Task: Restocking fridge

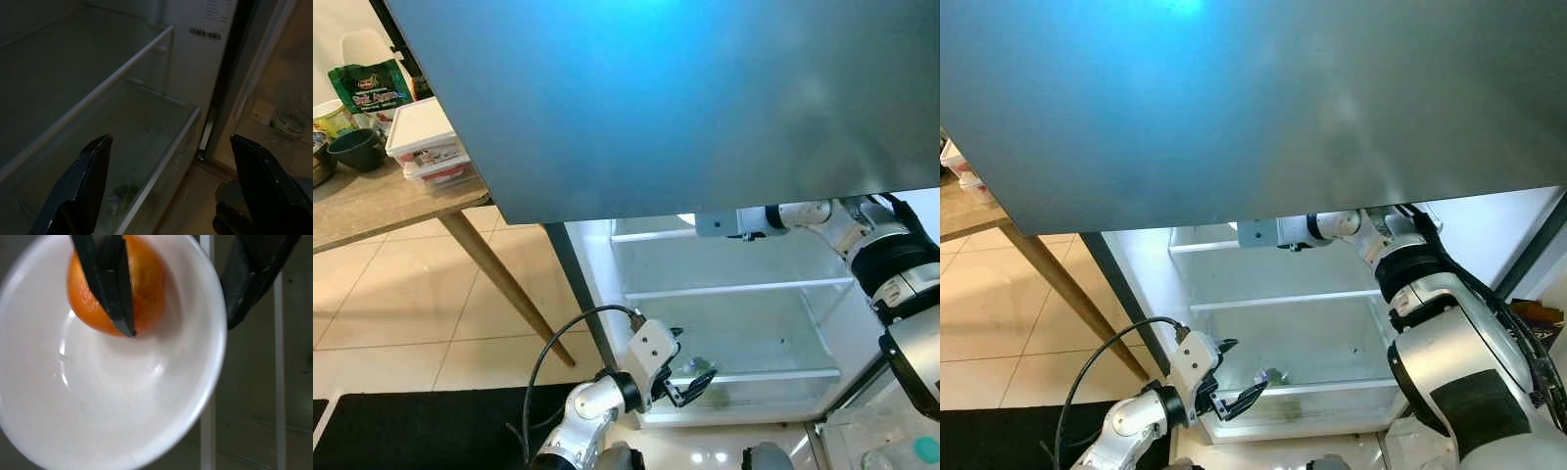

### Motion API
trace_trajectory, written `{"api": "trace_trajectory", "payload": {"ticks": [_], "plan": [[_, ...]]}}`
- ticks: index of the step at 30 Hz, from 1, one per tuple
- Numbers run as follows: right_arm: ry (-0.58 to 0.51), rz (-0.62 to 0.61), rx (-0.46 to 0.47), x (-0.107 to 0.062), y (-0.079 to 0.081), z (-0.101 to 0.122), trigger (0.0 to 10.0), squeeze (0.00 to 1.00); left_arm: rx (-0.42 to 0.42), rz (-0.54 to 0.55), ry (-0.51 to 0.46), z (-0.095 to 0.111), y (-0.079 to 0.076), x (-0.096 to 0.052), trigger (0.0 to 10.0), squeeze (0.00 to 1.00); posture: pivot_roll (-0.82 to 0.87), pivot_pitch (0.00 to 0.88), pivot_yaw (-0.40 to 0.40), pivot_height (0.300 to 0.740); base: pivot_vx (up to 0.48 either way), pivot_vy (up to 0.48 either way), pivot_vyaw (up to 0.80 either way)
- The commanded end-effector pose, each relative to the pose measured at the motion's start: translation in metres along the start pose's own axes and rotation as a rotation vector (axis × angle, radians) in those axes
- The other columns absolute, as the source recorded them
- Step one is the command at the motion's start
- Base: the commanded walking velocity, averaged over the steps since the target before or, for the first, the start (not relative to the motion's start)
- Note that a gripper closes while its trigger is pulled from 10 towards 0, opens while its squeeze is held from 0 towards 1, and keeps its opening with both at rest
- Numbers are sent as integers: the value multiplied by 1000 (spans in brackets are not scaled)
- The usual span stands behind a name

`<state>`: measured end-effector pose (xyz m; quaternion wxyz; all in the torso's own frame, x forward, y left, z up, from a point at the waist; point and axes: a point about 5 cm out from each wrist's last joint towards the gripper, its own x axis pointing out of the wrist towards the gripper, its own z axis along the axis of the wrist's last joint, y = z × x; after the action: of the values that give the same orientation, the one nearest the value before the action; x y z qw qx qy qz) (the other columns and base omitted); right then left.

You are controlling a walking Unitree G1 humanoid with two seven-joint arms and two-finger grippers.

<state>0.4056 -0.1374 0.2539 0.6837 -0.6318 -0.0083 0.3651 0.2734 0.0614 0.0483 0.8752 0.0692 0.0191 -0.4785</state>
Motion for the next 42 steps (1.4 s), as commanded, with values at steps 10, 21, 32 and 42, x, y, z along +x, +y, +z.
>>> {"api": "trace_trajectory", "payload": {"ticks": [10,21,32,42], "plan": [[4,-59,-14,-4,-10,-1,10000,0,19,-7,18,-3,2,-2,10000,0,-92,151,96,632,0,0,0],[-11,-116,13,-7,-17,0,10000,0,26,-8,17,-3,3,-2,10000,0,-92,150,98,632,0,0,0],[-37,-284,5,-15,-24,-2,10000,0,29,6,9,-1,4,-2,10000,0,-99,157,107,632,0,0,0],[-106,-299,7,-16,-8,0,10000,0,32,-4,5,0,3,0,10000,0,-103,160,112,632,0,0,0]]}}
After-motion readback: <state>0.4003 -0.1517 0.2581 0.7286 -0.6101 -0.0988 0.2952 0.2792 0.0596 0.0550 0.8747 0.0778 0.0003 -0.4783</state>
